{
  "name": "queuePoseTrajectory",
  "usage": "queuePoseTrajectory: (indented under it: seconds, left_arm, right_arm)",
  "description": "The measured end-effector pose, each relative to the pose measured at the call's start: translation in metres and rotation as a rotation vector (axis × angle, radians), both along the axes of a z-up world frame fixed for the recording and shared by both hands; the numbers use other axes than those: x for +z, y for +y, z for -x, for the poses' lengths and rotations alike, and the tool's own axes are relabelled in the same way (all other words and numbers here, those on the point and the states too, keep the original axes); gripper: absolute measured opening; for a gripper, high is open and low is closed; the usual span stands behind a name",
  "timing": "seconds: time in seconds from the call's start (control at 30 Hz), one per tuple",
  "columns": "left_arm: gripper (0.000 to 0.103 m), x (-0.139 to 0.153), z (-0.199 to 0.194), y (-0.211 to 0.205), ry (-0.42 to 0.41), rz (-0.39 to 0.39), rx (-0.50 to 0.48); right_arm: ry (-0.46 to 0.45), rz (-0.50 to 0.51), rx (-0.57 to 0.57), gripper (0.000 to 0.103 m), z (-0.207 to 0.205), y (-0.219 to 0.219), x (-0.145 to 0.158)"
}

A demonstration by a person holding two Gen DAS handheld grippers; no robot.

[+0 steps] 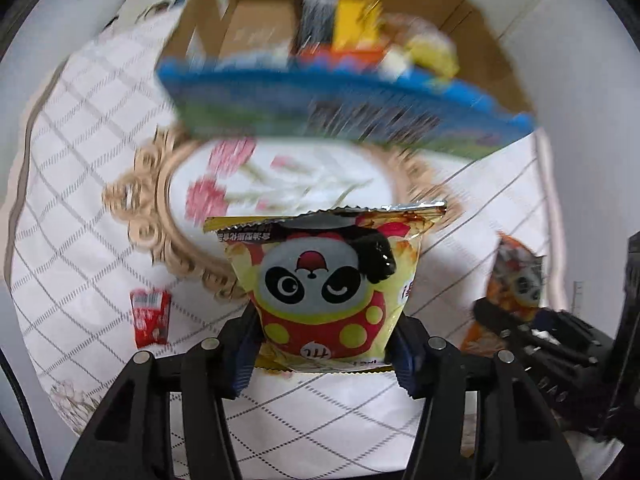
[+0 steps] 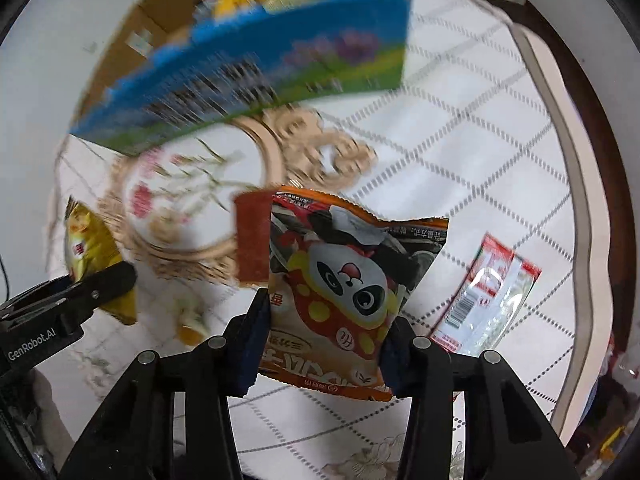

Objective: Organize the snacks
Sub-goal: 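Carry both panda bags into the box and open both tools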

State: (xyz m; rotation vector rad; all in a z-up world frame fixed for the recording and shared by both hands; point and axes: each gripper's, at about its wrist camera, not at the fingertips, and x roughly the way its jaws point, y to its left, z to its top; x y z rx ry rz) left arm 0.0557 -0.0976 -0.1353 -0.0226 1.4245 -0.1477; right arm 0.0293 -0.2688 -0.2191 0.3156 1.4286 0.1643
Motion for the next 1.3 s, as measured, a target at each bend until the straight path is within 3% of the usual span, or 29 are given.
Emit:
queuePoseTrajectory:
  seconds: [0.13, 0.2, 0.27, 0.37, 0.47, 0.73, 1.03, 1.07, 1.17, 1.3]
  left_arm:
    - [0.053, 0.046, -0.032, -0.014, -0.055, 0.049, -0.024]
    - [0.053, 0.060, -0.054, -0.021, -0.087, 0.043, -0.030]
    - [0.053, 0.071, -0.076, -0.029, -0.116, 0.013, -0.041]
    - [0.053, 0.077, -0.114, -0.027, -0.155, -0.030, -0.023]
    - [0.053, 0.069, -0.158, -0.022, -0.140, -0.062, 0.004]
    - [0.054, 0.014, -0.257, -0.007, -0.002, -0.159, 0.057]
    - [0.054, -0.036, -0.308, 0.001, 0.099, -0.267, 0.048]
    - [0.054, -0.041, -0.312, -0.001, 0.110, -0.272, 0.035]
    - [0.058, -0.048, -0.320, -0.002, 0.118, -0.268, 0.029]
    - [0.067, -0.047, -0.327, 0.000, 0.107, -0.194, 0.059]
  right_arm:
    - [-0.080, -0.036, 0.004, 0.050, -0.024, -0.012, 0.049]
    - [-0.120, -0.051, 0.001, 0.050, -0.044, -0.016, 0.072]
    - [-0.175, -0.003, 0.012, 0.050, -0.073, -0.020, 0.093]
    - [-0.228, 0.070, 0.018, 0.050, -0.116, -0.023, 0.112]
    - [-0.225, 0.138, 0.032, 0.050, -0.173, -0.025, 0.114]
    - [-0.060, 0.357, 0.123, 0.050, -0.292, -0.017, 0.069]
    - [0.049, 0.578, 0.226, 0.051, -0.343, -0.004, 0.022]
    - [0.056, 0.590, 0.231, 0.054, -0.347, -0.003, 0.018]
    - [0.084, 0.617, 0.236, 0.089, -0.356, -0.001, 0.010]
    - [0.070, 0.572, 0.207, 0.090, -0.360, -0.007, 0.011]
